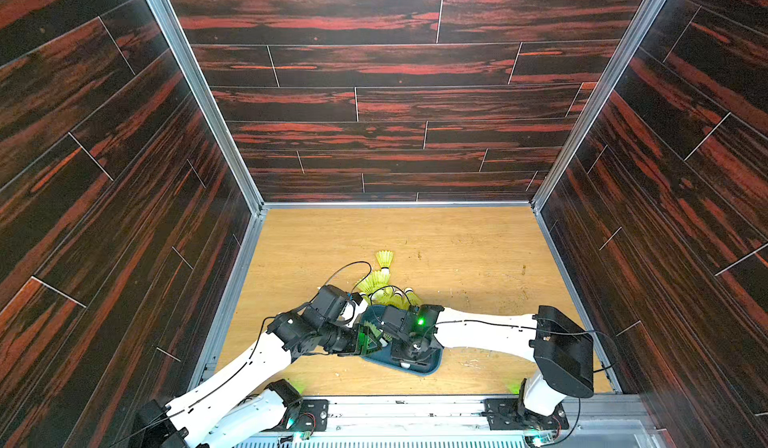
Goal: Put the shuttlecocks into the storage box
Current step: Place the shuttlecock in the storage box, then move the storage box to the center of the board.
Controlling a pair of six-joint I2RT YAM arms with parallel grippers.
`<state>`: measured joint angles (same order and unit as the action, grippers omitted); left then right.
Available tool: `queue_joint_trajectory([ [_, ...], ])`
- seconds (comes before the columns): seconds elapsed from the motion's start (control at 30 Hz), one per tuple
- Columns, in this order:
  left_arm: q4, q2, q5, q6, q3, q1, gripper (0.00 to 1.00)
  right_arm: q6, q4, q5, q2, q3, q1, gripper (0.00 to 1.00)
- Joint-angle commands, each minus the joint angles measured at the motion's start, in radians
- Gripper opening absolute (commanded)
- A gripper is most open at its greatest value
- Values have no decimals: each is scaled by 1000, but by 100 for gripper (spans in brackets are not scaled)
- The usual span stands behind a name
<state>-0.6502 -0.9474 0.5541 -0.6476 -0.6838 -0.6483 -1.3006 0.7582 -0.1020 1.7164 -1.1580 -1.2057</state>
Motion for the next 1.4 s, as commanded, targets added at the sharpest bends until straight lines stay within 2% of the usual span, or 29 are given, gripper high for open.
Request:
queue_joint_trajectory([
  [0.0, -31, 9, -75, 8, -17, -2, 58, 2, 73, -26, -19, -30, 2, 47],
  [0.33, -134, 0, -283, 12, -110, 3, 58, -3, 177, -113, -84, -78, 20, 46],
  [0.5, -172, -43, -325, 10, -148, 22, 56, -29, 235, -138, -115, -71, 20, 46],
  [0.73, -143, -113, -269, 25, -145, 90, 54, -44, 299, -189, -216, 14, 58, 45],
  [0.87, -110, -158, -225, 23, -145, 118, 54, -5, 237, -165, -254, 101, 98, 44],
  [1.0, -101, -210, -193, 29, -156, 128, 54, 41, 209, -159, -232, 121, 121, 44],
  [1.37, -87, -247, -192, 34, -181, 131, 53, 156, 151, -172, -183, 163, 187, 29],
])
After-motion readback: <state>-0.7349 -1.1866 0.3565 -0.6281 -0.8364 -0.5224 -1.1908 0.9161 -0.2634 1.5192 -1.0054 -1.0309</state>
